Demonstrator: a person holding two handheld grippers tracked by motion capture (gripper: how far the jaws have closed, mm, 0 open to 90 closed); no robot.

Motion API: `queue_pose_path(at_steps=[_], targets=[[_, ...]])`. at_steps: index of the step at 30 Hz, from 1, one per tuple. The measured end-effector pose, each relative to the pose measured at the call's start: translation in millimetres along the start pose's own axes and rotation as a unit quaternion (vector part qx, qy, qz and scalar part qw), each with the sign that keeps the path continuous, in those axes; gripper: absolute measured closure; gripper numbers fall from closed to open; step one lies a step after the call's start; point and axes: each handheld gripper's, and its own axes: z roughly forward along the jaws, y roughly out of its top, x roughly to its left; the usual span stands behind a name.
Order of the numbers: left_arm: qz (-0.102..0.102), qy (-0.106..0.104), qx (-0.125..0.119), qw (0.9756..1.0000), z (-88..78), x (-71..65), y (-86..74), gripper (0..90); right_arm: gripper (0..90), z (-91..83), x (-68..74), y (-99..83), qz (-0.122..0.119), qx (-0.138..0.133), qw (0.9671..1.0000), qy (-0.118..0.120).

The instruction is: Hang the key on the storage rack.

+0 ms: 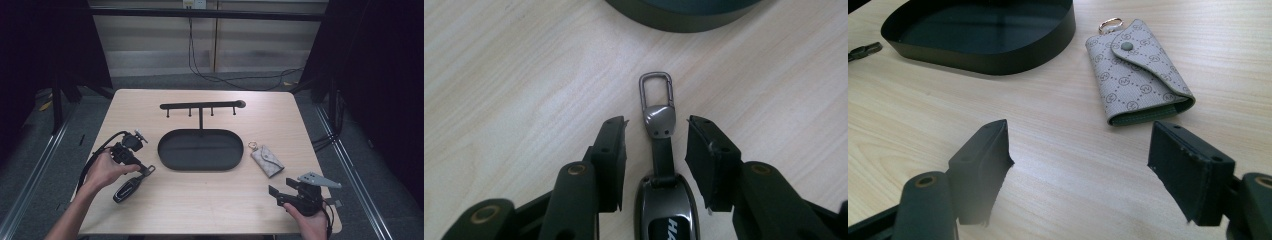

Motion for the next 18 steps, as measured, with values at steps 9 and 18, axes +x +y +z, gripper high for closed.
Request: queue_pose_path(at_steps=[9,18], targets=[[0.005,-0.001,0.028,0.9996,15.6,0.8,6.7,57.6,24.5,0.4,-0.6,-0.1,0.001,0.000,1.0000,0.001],[0.014,0.001,0.042,0.9990,26.4,0.4,9.8,59.8,24.5,0.8,-0.9,-0.2,0.004,0.001,1.0000,0.003]])
